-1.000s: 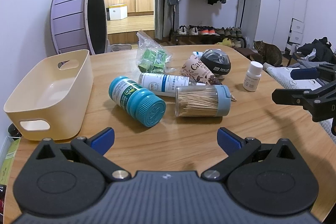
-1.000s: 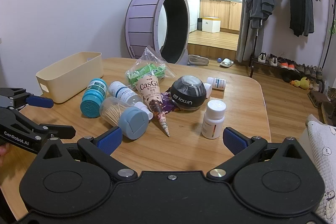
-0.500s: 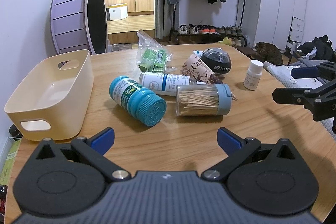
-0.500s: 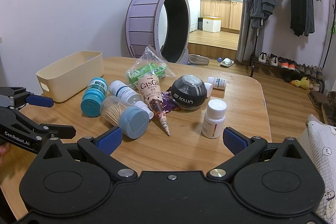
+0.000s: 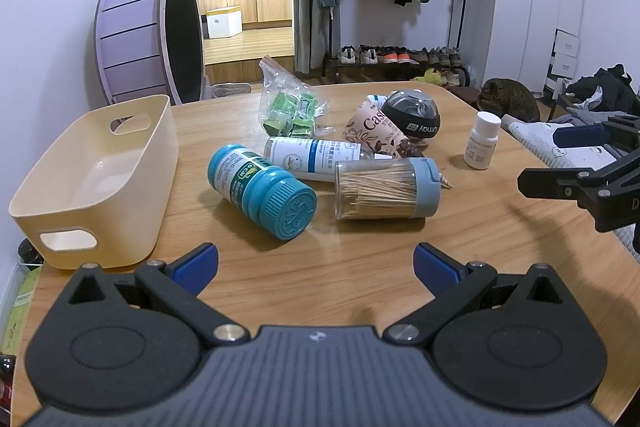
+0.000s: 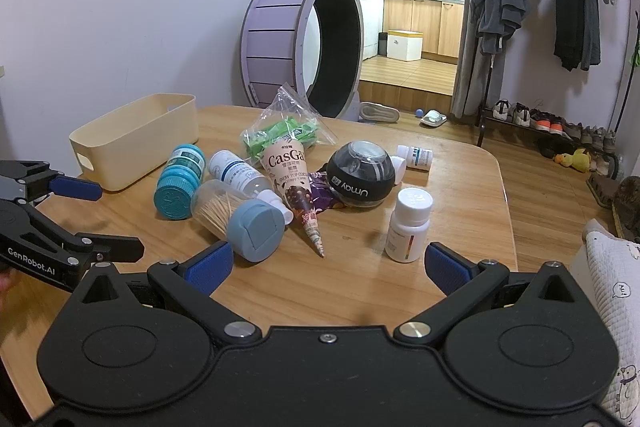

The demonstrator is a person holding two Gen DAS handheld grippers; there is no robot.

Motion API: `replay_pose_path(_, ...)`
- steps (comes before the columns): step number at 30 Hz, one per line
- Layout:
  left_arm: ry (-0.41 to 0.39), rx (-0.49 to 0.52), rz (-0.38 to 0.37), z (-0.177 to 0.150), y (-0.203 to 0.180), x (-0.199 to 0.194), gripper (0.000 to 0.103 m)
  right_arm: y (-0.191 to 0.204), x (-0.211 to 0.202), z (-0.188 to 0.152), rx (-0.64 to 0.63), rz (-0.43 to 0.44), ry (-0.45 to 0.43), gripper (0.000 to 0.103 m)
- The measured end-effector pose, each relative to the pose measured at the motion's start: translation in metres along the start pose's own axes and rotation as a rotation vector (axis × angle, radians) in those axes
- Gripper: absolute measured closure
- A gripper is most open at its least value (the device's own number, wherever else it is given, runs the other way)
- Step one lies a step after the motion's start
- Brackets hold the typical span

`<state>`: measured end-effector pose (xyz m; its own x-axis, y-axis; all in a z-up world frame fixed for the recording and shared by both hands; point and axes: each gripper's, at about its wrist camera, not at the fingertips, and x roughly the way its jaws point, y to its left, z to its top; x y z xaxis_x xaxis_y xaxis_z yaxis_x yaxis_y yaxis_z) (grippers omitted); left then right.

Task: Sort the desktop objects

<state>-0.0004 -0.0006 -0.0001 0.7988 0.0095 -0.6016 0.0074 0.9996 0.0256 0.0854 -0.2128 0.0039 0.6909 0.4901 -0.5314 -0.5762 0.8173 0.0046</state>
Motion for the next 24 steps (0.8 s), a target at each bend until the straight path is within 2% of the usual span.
replay_pose_path(24, 0.003, 0.01, 0.004, 0.0012, 0.0007, -0.0015, 0.0, 0.0002, 0.0003, 0.0, -0.003, 0.003, 0.004, 0.0)
